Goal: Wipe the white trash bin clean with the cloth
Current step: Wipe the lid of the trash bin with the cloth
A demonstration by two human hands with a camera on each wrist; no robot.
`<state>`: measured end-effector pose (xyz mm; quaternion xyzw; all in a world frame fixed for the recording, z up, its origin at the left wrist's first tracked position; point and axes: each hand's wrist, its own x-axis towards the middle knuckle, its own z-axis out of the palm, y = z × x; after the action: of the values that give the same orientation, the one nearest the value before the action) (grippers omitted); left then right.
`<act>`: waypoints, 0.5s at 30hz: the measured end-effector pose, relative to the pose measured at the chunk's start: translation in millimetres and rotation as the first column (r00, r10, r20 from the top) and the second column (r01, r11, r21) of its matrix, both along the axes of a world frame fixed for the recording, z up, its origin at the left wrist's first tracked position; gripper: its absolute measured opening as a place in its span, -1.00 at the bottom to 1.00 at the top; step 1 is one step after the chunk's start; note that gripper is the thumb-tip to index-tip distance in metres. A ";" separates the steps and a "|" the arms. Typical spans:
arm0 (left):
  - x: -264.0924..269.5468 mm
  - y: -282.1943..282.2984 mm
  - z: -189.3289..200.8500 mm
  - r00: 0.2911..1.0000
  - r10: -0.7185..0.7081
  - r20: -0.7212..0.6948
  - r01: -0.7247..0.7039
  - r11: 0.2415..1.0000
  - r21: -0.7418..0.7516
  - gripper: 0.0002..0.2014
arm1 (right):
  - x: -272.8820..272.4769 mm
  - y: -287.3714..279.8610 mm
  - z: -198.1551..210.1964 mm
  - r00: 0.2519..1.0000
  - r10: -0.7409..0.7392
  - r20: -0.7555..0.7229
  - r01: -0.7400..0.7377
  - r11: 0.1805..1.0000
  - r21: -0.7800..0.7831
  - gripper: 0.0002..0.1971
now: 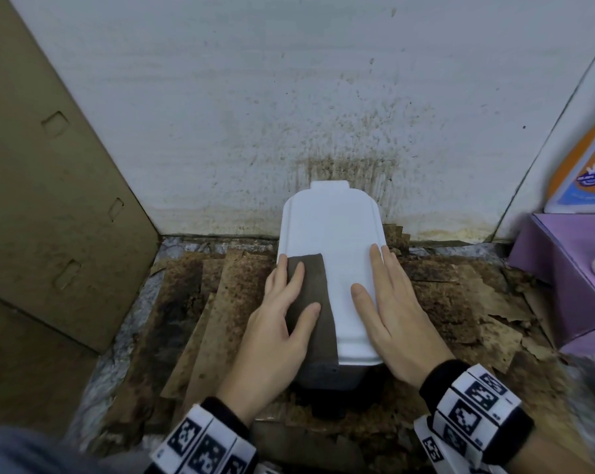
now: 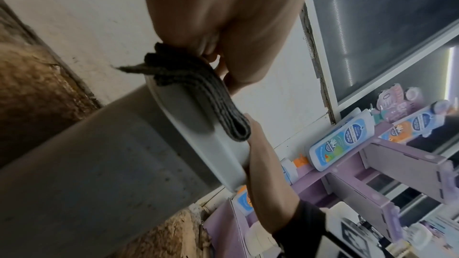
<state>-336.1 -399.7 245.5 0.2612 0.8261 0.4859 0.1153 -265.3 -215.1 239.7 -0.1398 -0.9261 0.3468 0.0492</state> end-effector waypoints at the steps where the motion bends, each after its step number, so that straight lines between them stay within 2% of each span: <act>1: 4.0 -0.2 -1.6 1.000 0.014 -0.010 -0.014 1.000 0.005 -0.36 | 0.2 -0.2 0.4 1.000 0.001 -0.002 -0.001 1.000 -0.001 -0.25; 10: 13.5 6.2 -8.4 0.994 0.101 -0.029 -0.100 0.994 0.047 -0.39 | 0.6 0.6 1.0 1.000 -0.003 0.001 0.003 1.000 -0.006 -0.26; 15: -0.9 14.8 -1.8 0.996 0.083 -0.022 -0.083 0.997 0.012 -0.39 | -1.0 1.2 0.4 1.000 -0.009 0.000 0.009 1.000 -0.007 -0.25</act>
<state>-337.0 -384.9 243.7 0.2329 0.8348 0.4918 0.0844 -266.3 -213.9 240.1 -0.1442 -0.9242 0.3501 0.0503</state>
